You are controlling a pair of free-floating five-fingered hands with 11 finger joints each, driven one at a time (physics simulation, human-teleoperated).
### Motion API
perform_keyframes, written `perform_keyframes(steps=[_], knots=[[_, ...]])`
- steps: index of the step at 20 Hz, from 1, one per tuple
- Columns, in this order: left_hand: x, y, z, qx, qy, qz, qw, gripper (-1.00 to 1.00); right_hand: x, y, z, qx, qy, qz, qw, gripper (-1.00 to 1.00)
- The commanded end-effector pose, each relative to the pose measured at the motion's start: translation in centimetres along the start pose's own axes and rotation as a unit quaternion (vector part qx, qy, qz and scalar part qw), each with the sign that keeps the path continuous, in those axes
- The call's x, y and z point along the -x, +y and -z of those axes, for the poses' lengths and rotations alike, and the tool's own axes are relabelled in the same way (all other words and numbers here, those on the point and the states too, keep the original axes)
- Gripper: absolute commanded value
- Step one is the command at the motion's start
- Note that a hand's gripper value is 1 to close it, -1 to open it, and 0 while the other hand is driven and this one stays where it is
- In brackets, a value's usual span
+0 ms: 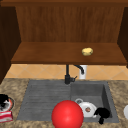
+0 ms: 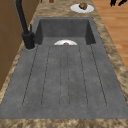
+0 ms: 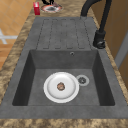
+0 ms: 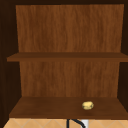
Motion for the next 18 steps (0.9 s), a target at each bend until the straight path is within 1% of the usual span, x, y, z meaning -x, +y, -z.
perform_keyframes(steps=[1, 2, 3, 4, 5, 7, 10, 14, 16, 17, 18], knots=[[-1.0, -0.7, -0.9, -0.01, -0.001, 0.001, 0.9999, -1.0, 0.0, 0.0, 0.0, 0.0, 0.0, 0.0, 1.0, 0.0], [-1.3, -0.7, -1.3, -0.016, 0.0, -0.001, 0.9999, -1.0, 0.0, 0.0, 0.0, 0.0, 0.0, 0.0, 1.0, 0.0], [-0.7, -0.5, -1.7, -0.013, -0.007, 0.003, 0.9999, -1.0, 0.0, 0.0, 0.0, 0.0, 0.0, 0.0, 1.0, 0.0], [-0.5, -0.5, -1.8, -0.007, -0.01, -0.004, 0.9999, -1.0, 0.0, 0.0, 0.0, 0.0, 0.0, 0.0, 1.0, 0.0], [-0.6, -0.3, -1.8, -0.002, -0.01, -0.008, 0.9999, -1.0, 0.0, 0.0, 0.0, 0.0, 0.0, 0.0, 1.0, 0.0], [-0.4, 0.4, -1.6, 0.008, -0.005, -0.015, 0.9998, -1.0, 0.0, 0.0, 0.0, 0.0, 0.0, 0.0, 1.0, 0.0], [0.3, 1.7, -1.9, 0.011, -0.007, -0.029, 0.9995, -1.0, 0.0, 0.0, 0.0, 0.0, 0.0, 0.0, 1.0, 0.0], [0.7, 3.8, -2.2, 0.011, -0.009, -0.041, 0.9991, -1.0, 0.0, 0.0, 0.0, 0.0, 0.0, 0.0, 1.0, 0.0], [1.0, 4.9, -2.3, 0.01, -0.007, -0.048, 0.9988, -1.0, 0.0, 0.0, 0.0, 0.0, 0.0, 0.0, 1.0, 0.0], [1.1, 5.3, -1.9, 0.011, -0.003, -0.054, 0.9985, -1.0, 0.0, 0.0, 0.0, 0.0, 0.0, 0.0, 1.0, 0.0], [1.2, 5.7, -1.7, 0.011, -0.002, -0.056, 0.9983, -1.0, 0.0, 0.0, 0.0, 0.0, 0.0, 0.0, 1.0, 0.0]])
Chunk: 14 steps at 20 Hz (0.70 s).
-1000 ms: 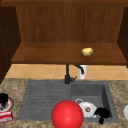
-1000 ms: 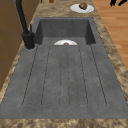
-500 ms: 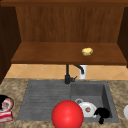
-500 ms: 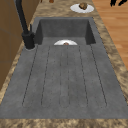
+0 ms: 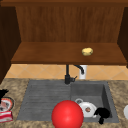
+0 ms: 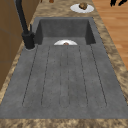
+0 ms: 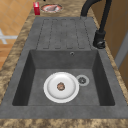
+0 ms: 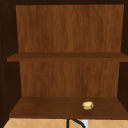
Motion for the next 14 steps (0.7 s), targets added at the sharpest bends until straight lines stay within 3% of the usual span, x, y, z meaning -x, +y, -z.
perform_keyframes(steps=[1, 6, 14], knots=[[0.3, 1.6, 0.7, -0.008, 0.013, -0.025, 0.9996, -1.0, 0.0, 0.0, 0.0, 0.0, 0.0, 0.0, 1.0, 0.0], [0.3, 2.4, 2.4, -0.013, 0.018, -0.02, 0.9996, -1.0, 0.0, 0.0, 0.0, 0.0, 0.0, 0.0, 1.0, 0.0], [-1.3, 4.1, 6.6, 0.0, 0.009, -0.016, 0.9998, -1.0, 0.0, 0.0, 0.0, 0.0, 0.0, 0.0, 1.0, 0.0]])
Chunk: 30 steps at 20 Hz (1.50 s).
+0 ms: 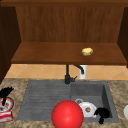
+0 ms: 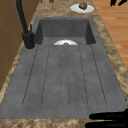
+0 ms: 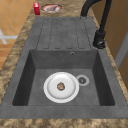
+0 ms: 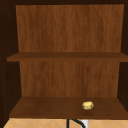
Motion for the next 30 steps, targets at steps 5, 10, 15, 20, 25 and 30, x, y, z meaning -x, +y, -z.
perform_keyframes(steps=[5, 10, 15, 20, 25, 30], knots=[[-1.5, 0.6, 4.2, 0.008, 0.005, -0.02, 0.9998, -1.0, 0.0, 0.0, 0.0, 0.0, 0.0, 0.0, 1.0, 0.0], [-2.3, 1.5, 7.0, 0.018, 0.003, -0.019, 0.9997, -1.0, 0.0, 0.0, 0.0, 0.0, 0.0, 0.0, 1.0, 0.0], [-2.4, 2.7, 9.9, 0.029, 0.006, -0.017, 0.9994, -1.0, 0.0, 0.0, 0.0, 0.0, 0.0, 0.0, 1.0, 0.0], [-3.5, 3.9, 12.7, 0.03, 0.009, -0.01, 0.9995, -1.0, 0.0, 0.0, 0.0, 0.0, 0.0, 0.0, 1.0, 0.0], [-5.9, 3.6, 15.2, 0.026, 0.025, -0.012, 0.9993, -1.0, 0.0, 0.0, 0.0, 0.0, 0.0, 0.0, 1.0, 0.0], [-8.3, 3.2, 17.4, 0.026, 0.035, -0.012, 0.999, -1.0, 0.0, 0.0, 0.0, 0.0, 0.0, 0.0, 1.0, 0.0]])
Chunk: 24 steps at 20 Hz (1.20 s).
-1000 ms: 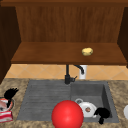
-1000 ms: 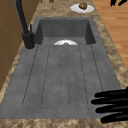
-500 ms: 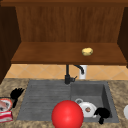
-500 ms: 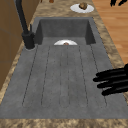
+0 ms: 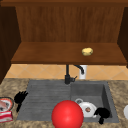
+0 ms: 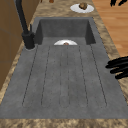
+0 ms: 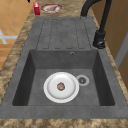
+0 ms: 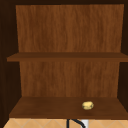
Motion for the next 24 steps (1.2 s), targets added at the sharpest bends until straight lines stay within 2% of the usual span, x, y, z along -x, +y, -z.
perform_keyframes(steps=[1, 8, 11, 16, 24], knots=[[-1.8, -0.3, 1.7, 0.012, 0.028, -0.005, 0.9995, -1.0, 0.0, 0.0, 0.0, 0.0, 0.0, 0.0, 1.0, 0.0], [-5.3, -0.6, 4.8, 0.011, 0.021, 0.014, 0.9996, -1.0, 0.0, 0.0, 0.0, 0.0, 0.0, 0.0, 1.0, 0.0], [-6.7, -0.4, 6.0, 0.015, 0.025, 0.015, 0.9995, -1.0, 0.0, 0.0, 0.0, 0.0, 0.0, 0.0, 1.0, 0.0], [-8.8, -0.6, 7.9, 0.021, 0.037, -0.003, 0.9991, -1.0, 0.0, 0.0, 0.0, 0.0, 0.0, 0.0, 1.0, 0.0], [-11.7, -0.9, 10.0, 0.007, 0.054, -0.009, 0.9985, -1.0, 0.0, 0.0, 0.0, 0.0, 0.0, 0.0, 1.0, 0.0]])
